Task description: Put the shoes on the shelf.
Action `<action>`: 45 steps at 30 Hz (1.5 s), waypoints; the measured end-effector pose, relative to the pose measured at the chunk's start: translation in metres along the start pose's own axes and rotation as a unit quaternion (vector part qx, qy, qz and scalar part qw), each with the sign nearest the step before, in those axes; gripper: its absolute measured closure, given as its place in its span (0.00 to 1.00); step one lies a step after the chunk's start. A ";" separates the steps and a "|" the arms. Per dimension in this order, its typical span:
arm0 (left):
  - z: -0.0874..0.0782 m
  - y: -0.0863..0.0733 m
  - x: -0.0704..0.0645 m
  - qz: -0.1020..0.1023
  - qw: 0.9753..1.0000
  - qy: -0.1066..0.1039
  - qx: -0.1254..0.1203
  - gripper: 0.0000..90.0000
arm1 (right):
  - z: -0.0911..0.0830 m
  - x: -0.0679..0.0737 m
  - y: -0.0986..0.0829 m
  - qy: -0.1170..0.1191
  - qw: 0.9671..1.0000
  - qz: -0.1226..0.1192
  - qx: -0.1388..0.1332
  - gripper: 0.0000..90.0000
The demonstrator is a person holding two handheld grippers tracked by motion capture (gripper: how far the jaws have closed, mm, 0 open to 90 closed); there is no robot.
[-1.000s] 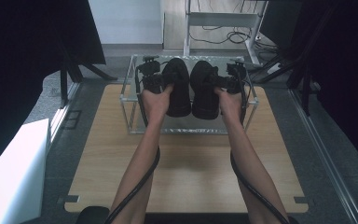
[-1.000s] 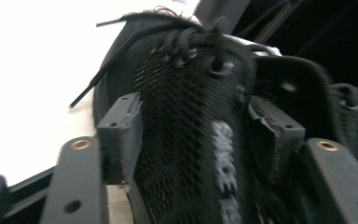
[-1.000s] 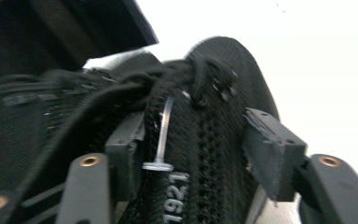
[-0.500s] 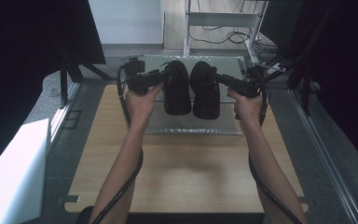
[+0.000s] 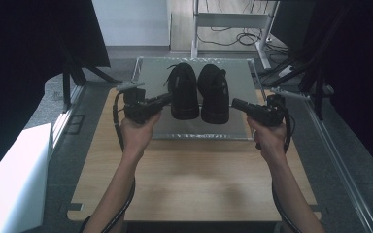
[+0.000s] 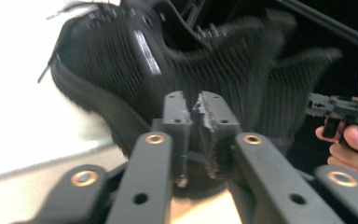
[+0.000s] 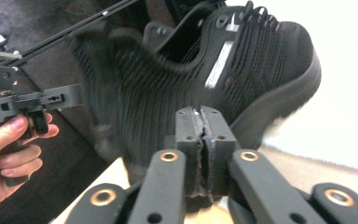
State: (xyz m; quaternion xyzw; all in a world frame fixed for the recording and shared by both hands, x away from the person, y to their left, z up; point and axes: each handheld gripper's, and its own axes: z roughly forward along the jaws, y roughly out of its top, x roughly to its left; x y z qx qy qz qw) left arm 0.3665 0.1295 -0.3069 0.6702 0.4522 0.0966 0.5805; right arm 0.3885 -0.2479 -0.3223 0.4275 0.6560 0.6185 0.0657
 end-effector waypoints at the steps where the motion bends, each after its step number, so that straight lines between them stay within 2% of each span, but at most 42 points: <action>1: -0.002 -0.005 -0.001 0.000 1.000 -0.004 -0.001 0.95 | -0.002 0.001 -0.005 0.004 1.000 -0.003 0.000 0.99; 2: -0.004 -0.010 -0.003 0.005 1.000 -0.010 0.003 0.99 | -0.006 0.003 -0.016 0.021 1.000 -0.001 -0.001 1.00; 3: -0.005 -0.018 -0.006 0.010 1.000 -0.020 0.006 0.99 | -0.007 0.004 -0.019 0.026 1.000 -0.001 0.001 1.00; 5: -0.006 -0.023 -0.008 0.011 1.000 -0.026 0.007 0.99 | -0.007 0.006 -0.025 0.031 0.999 -0.002 0.005 1.00; 6: -0.006 -0.027 -0.009 0.013 0.999 -0.031 0.009 0.99 | -0.007 0.010 -0.035 0.040 0.999 -0.005 0.011 1.00; 12: 0.005 -0.047 -0.014 0.020 0.999 -0.041 0.027 0.99 | -0.002 0.016 -0.052 0.048 0.998 -0.017 0.023 1.00; 15: 0.013 -0.050 -0.014 0.020 0.998 -0.044 0.029 0.99 | 0.003 0.018 -0.055 0.047 0.998 -0.018 0.026 1.00; 17: 0.018 -0.050 -0.013 0.018 0.999 -0.039 0.031 0.99 | 0.007 0.018 -0.055 0.042 0.999 -0.022 0.026 1.00; 19: 0.021 -0.049 -0.011 0.013 0.998 -0.046 0.026 0.99 | 0.010 0.018 -0.055 0.044 0.999 -0.020 0.020 1.00; 22: 0.024 -0.046 -0.010 0.017 0.999 -0.036 0.027 0.99 | 0.013 0.020 -0.053 0.036 0.999 -0.031 0.014 1.00; 27: 0.033 -0.042 -0.006 0.011 0.999 -0.029 0.028 0.99 | 0.024 0.012 -0.048 0.018 1.000 -0.017 0.010 1.00; 34: 0.047 -0.032 0.003 -0.001 0.999 -0.018 0.034 0.99 | 0.038 0.002 -0.042 0.009 1.000 -0.003 0.007 1.00; 42: 0.056 -0.026 0.012 -0.010 0.999 -0.003 0.036 0.99 | 0.048 -0.004 -0.039 0.001 1.000 0.003 0.002 1.00; 43: 0.057 -0.025 0.013 -0.009 0.999 0.001 0.036 0.99 | 0.050 -0.005 -0.038 -0.011 1.000 0.000 0.001 1.00; 45: 0.059 -0.023 0.015 -0.011 0.999 0.007 0.038 0.99 | 0.050 -0.007 -0.037 -0.014 1.000 0.005 0.001 1.00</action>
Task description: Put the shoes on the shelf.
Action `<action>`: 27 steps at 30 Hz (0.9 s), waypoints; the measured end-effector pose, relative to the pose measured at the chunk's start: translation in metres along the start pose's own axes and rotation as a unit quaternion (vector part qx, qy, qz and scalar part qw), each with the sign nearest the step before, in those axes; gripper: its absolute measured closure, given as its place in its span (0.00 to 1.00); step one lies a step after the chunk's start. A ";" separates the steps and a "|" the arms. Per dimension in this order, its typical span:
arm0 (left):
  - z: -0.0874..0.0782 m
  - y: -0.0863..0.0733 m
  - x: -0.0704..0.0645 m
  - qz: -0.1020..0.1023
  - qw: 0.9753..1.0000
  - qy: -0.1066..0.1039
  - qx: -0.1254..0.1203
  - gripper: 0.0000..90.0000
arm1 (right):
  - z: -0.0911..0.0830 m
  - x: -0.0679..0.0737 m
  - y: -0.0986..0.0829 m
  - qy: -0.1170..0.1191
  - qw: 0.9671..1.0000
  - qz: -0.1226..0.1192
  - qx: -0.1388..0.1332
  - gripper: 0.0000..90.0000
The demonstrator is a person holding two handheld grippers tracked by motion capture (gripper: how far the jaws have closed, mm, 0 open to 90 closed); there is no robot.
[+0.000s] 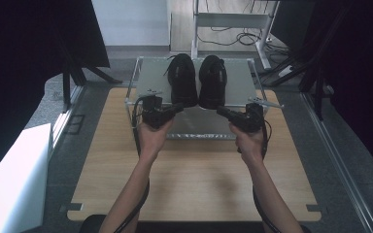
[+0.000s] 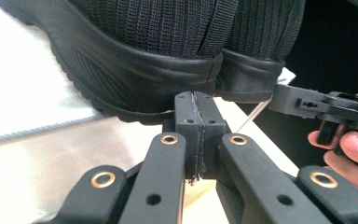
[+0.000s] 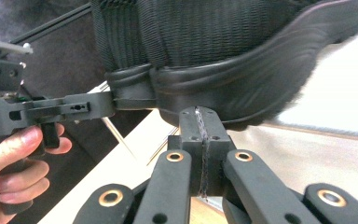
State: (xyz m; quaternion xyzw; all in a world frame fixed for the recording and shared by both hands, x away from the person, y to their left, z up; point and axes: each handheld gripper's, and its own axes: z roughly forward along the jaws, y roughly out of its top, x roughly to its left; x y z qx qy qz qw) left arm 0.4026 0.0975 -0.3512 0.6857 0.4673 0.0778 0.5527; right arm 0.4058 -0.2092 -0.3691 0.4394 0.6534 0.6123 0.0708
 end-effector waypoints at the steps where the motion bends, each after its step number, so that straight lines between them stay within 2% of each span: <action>1: 0.001 0.001 0.001 -0.003 1.000 0.001 0.000 0.99 | 0.001 -0.002 0.000 -0.002 1.000 0.005 -0.003 1.00; 2: 0.002 0.001 0.002 -0.004 1.000 0.004 0.000 0.99 | 0.001 -0.006 0.001 -0.014 1.000 0.012 -0.006 1.00; 4: 0.004 0.002 0.004 -0.007 1.000 0.008 0.000 0.99 | 0.002 -0.009 0.001 -0.015 1.000 0.017 -0.007 1.00; 6: 0.006 0.003 0.007 -0.011 1.000 0.011 -0.001 0.99 | 0.004 -0.015 0.001 -0.031 0.999 0.027 -0.010 1.00; 9: 0.009 0.004 0.008 -0.012 1.000 0.016 0.001 0.98 | 0.007 -0.018 0.000 -0.040 0.998 0.040 -0.011 1.00; 11: 0.010 0.005 0.009 -0.015 1.000 0.008 0.002 0.95 | 0.008 -0.021 0.000 -0.047 0.998 0.046 -0.009 0.99; 14: 0.002 0.010 0.010 -0.017 1.000 0.006 -0.015 0.92 | 0.007 -0.022 0.000 -0.046 0.998 0.046 -0.013 0.96; 15: 0.000 0.012 0.011 -0.016 1.000 0.010 -0.019 0.90 | 0.005 -0.019 0.000 -0.039 0.998 0.044 -0.015 0.95; 19: -0.009 0.022 0.015 -0.014 0.998 0.041 -0.034 0.89 | 0.004 -0.009 0.001 -0.021 0.999 0.030 -0.020 0.94; 20: -0.010 0.024 0.017 -0.016 0.998 0.051 -0.038 0.89 | 0.006 0.001 0.000 -0.007 1.000 0.020 -0.014 0.94; 24: -0.009 0.033 0.026 -0.020 0.995 0.084 -0.043 0.88 | 0.012 0.011 -0.001 0.004 1.000 0.010 -0.012 0.94; 27: -0.003 0.041 0.033 -0.023 0.993 0.110 -0.039 0.87 | 0.015 0.014 0.001 0.000 1.000 0.003 -0.008 0.94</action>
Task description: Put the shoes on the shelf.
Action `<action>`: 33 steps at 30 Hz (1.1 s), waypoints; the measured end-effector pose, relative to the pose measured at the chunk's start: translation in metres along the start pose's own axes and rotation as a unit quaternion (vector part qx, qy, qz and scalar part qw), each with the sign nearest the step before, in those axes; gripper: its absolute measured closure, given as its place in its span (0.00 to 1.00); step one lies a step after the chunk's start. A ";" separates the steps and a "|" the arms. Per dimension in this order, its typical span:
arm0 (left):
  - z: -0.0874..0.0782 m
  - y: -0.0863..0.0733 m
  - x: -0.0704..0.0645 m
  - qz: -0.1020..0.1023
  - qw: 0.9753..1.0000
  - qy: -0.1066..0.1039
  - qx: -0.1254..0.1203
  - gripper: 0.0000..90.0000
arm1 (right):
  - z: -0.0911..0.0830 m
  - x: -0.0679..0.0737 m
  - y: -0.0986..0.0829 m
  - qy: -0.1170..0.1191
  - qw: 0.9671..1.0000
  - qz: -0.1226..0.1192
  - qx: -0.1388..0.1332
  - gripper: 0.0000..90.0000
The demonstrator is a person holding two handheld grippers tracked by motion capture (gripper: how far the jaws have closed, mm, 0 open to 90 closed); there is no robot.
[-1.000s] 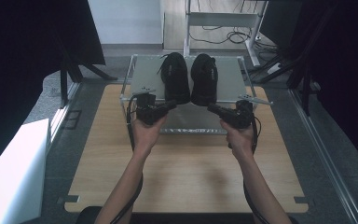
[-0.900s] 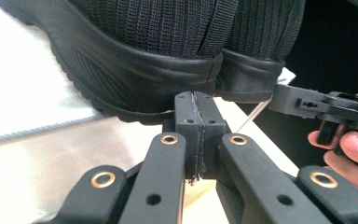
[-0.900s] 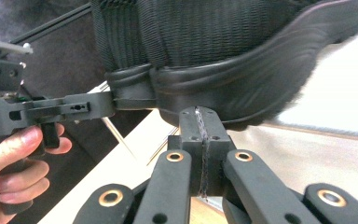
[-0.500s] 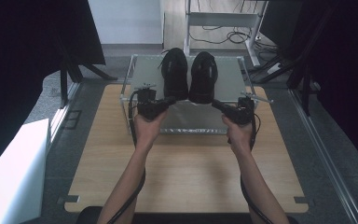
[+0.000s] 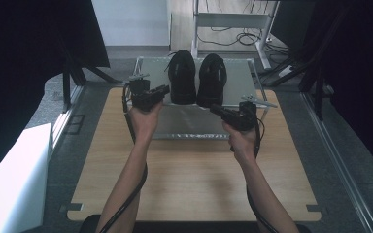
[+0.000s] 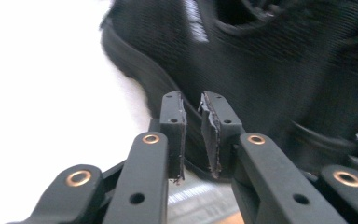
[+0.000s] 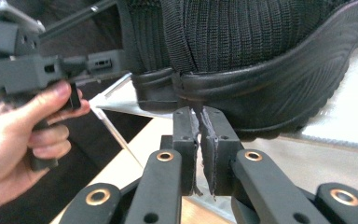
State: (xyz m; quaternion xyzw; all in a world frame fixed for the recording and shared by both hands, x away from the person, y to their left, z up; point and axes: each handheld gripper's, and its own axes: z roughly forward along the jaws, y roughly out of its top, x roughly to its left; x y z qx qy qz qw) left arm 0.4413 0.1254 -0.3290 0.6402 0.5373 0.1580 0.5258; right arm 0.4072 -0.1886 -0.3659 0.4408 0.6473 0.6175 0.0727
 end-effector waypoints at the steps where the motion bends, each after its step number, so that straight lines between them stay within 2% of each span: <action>1: 0.003 0.002 0.001 0.000 1.000 0.009 0.004 0.87 | 0.001 0.001 0.001 -0.005 1.000 -0.005 0.002 0.94; 5: 0.018 0.006 0.003 0.001 0.999 0.029 0.031 0.86 | 0.002 0.000 0.002 -0.011 1.000 -0.006 -0.001 0.98; 8: 0.027 0.003 0.005 -0.002 0.998 0.029 0.048 0.86 | 0.004 0.000 0.001 -0.018 1.000 -0.006 -0.005 0.99; 12: 0.032 0.001 0.008 -0.014 0.998 0.028 0.049 0.89 | 0.003 -0.003 0.001 -0.020 1.000 -0.004 -0.010 0.99; 17: 0.035 0.002 0.003 -0.002 0.998 0.027 0.056 0.92 | 0.006 -0.007 0.005 -0.048 0.999 -0.007 -0.005 1.00; 19: 0.037 0.003 0.001 0.009 0.998 0.025 0.061 0.92 | 0.006 -0.012 0.007 -0.057 0.998 -0.002 -0.003 0.99; 20: 0.036 0.004 0.001 0.009 0.998 0.025 0.056 0.90 | 0.005 -0.014 0.008 -0.059 0.998 0.004 -0.004 0.99; 21: 0.036 0.008 0.005 -0.005 0.999 0.016 0.049 0.86 | 0.001 -0.018 0.010 -0.068 0.998 0.005 -0.016 0.98; 22: 0.036 0.008 0.005 -0.005 0.999 0.016 0.049 0.86 | -0.001 -0.021 0.012 -0.074 0.997 0.008 -0.019 0.98; 24: 0.039 0.011 0.005 -0.004 0.998 0.026 0.054 0.86 | -0.001 -0.024 0.014 -0.080 0.996 0.013 -0.023 0.98; 25: 0.041 0.012 0.003 -0.001 0.998 0.029 0.058 0.86 | -0.002 -0.028 0.016 -0.095 0.995 0.015 -0.029 0.98; 26: 0.043 0.013 0.002 0.001 0.998 0.035 0.061 0.87 | 0.002 -0.033 0.021 -0.121 0.992 0.008 -0.020 0.98; 27: 0.044 0.015 0.000 0.005 0.997 0.044 0.064 0.87 | 0.002 -0.033 0.021 -0.121 0.992 0.008 -0.020 0.98; 28: 0.046 0.016 -0.001 0.006 0.996 0.050 0.069 0.89 | 0.007 -0.039 0.025 -0.136 0.991 0.015 -0.016 0.99; 31: 0.049 0.019 -0.002 0.006 0.995 0.054 0.079 0.91 | 0.011 -0.045 0.029 -0.140 0.990 0.021 -0.010 1.00; 33: 0.052 0.020 -0.003 0.007 0.995 0.057 0.085 0.99 | 0.015 -0.048 0.034 -0.142 0.990 0.024 -0.002 1.00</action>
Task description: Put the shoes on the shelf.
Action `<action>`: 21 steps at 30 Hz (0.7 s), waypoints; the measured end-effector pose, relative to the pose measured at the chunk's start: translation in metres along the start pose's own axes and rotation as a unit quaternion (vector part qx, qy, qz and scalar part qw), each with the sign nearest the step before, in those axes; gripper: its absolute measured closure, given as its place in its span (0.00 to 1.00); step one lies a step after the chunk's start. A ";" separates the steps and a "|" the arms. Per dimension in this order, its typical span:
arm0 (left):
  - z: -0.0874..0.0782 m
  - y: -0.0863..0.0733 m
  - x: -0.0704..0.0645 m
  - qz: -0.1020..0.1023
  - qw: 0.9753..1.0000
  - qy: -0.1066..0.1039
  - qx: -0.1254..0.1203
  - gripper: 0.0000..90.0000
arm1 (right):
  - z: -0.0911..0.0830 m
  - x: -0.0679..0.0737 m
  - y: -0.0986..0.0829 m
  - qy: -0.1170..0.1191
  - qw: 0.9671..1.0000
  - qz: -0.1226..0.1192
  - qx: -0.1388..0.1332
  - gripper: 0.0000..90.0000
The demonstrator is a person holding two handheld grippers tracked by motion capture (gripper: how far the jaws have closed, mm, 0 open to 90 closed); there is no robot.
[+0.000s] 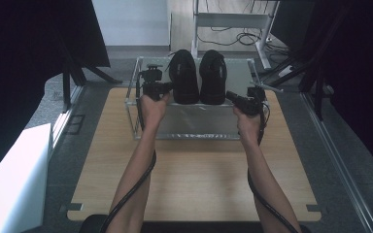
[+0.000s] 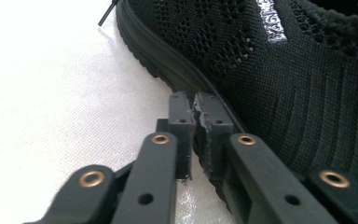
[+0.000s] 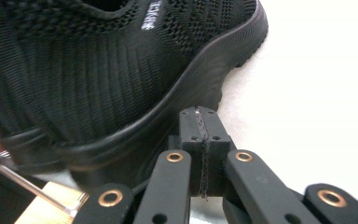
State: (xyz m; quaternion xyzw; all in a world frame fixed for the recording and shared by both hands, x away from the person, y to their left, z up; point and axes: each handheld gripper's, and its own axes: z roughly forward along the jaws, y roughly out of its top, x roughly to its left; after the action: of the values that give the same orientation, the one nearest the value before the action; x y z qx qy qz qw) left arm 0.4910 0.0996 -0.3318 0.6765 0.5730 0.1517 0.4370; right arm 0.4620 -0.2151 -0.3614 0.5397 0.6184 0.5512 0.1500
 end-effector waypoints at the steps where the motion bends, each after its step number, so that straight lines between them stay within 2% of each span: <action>1: 0.001 0.001 -0.001 -0.001 1.000 0.002 0.001 0.99 | 0.000 0.000 0.000 0.000 1.000 0.000 0.000 1.00; 3: 0.004 0.002 -0.002 0.003 1.000 0.010 0.004 1.00 | 0.002 0.001 0.002 -0.007 1.000 0.000 0.003 1.00; 6: 0.007 0.003 -0.003 0.002 1.000 0.006 0.004 1.00 | 0.003 0.001 0.003 -0.011 1.000 0.003 0.004 1.00; 9: 0.009 0.004 -0.005 0.011 1.000 0.007 0.005 1.00 | 0.005 -0.001 0.003 -0.019 1.000 0.010 0.001 1.00; 14: 0.010 0.004 -0.003 0.012 1.000 0.001 0.003 1.00 | 0.006 -0.002 0.004 -0.018 1.000 0.010 0.004 1.00; 15: 0.010 0.004 -0.003 0.013 1.000 0.001 0.003 1.00 | 0.006 -0.003 0.004 -0.015 1.000 0.017 0.003 1.00; 18: 0.007 0.002 -0.003 0.023 1.000 0.000 0.002 1.00 | 0.005 -0.006 0.003 -0.006 1.000 0.020 0.002 1.00; 19: 0.004 0.001 -0.003 0.030 1.000 0.007 -0.004 0.97 | 0.004 -0.007 0.003 0.001 1.000 0.021 0.001 1.00; 20: 0.001 0.000 -0.001 0.033 0.999 0.006 -0.008 0.87 | 0.002 -0.008 0.004 0.004 1.000 0.021 0.000 0.94; 21: -0.002 -0.002 0.001 0.028 1.000 -0.003 -0.011 0.83 | 0.000 -0.009 0.004 0.002 1.000 0.019 0.000 0.92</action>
State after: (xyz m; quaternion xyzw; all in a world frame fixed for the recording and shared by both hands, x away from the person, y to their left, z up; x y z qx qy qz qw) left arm 0.4890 0.1013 -0.3326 0.6881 0.5507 0.1683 0.4415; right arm 0.4673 -0.2229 -0.3622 0.5500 0.6087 0.5549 0.1381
